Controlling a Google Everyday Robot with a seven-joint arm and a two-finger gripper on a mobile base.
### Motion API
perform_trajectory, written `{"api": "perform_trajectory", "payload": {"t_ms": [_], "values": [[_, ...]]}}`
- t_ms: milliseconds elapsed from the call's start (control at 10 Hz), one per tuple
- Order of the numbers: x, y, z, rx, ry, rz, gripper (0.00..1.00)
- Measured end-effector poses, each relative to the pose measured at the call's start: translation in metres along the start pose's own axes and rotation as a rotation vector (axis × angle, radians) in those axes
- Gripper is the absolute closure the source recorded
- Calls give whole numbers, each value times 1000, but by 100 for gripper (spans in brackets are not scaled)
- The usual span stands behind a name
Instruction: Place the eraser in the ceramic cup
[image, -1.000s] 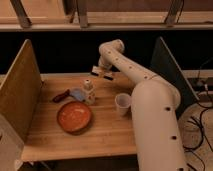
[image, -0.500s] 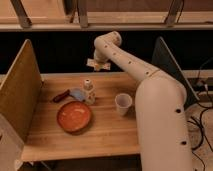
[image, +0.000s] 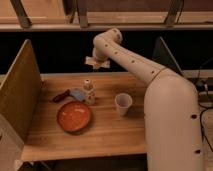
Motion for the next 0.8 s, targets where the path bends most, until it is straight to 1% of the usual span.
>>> {"api": "perform_trajectory", "payload": {"t_ms": [200,300,400,500,600,800], "values": [[0,0,0,1,-3,4,100],[-5,-3,-1,11,-19,3,100],[-25,-5,-5,24,-58,-20,100],[-52,-4,-11,36,-109,-56,100],[-68,-2,-19,45,-145,-75,100],[-84,3,-34,67,-190,-100,100]]}}
